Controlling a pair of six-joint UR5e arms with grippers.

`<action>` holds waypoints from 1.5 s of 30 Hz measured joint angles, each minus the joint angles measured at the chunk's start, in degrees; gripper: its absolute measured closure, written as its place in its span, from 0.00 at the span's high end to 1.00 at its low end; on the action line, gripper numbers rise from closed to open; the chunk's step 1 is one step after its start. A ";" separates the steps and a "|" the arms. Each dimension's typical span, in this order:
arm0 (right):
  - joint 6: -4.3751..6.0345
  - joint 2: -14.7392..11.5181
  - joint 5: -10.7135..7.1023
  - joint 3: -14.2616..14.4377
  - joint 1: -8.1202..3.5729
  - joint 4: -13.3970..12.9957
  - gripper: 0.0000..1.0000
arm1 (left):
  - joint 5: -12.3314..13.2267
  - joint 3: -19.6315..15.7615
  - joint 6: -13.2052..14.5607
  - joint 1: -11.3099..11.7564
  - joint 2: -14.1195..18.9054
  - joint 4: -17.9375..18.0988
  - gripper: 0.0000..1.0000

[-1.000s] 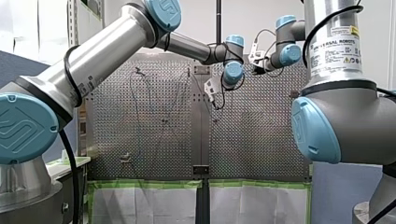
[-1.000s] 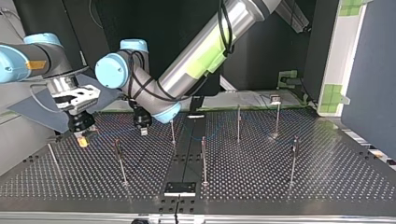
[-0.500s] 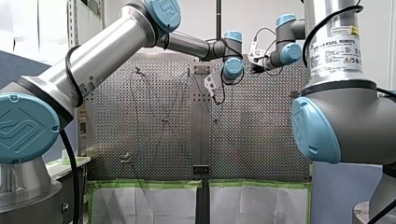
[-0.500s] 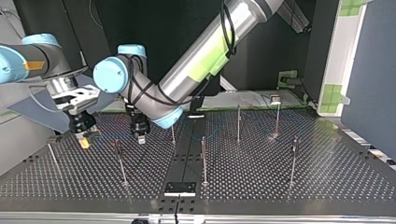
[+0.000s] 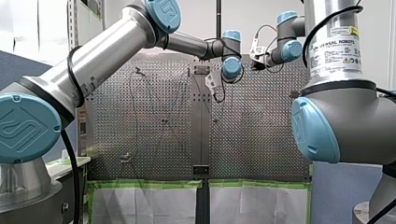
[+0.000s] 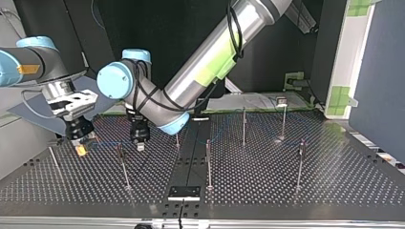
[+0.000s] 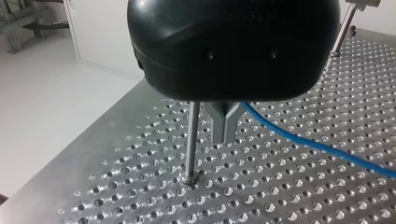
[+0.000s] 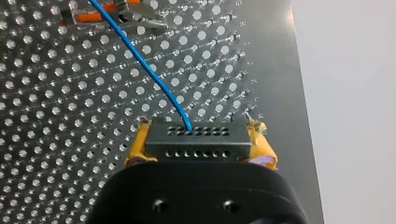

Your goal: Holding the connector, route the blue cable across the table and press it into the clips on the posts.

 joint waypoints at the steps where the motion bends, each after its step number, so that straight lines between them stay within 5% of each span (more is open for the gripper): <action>1: 0.06 0.02 0.03 0.00 -0.02 0.02 0.00 | 0.23 -0.02 0.10 0.03 -0.02 0.11 0.02; 24: 0.21 2.27 0.26 0.01 -0.12 -0.32 0.00 | 4.06 -3.80 2.39 2.31 -0.07 7.18 0.02; 45: 0.47 2.81 -2.48 -0.76 -4.25 -1.70 0.00 | 3.84 -1.97 3.44 3.48 -0.07 8.46 0.02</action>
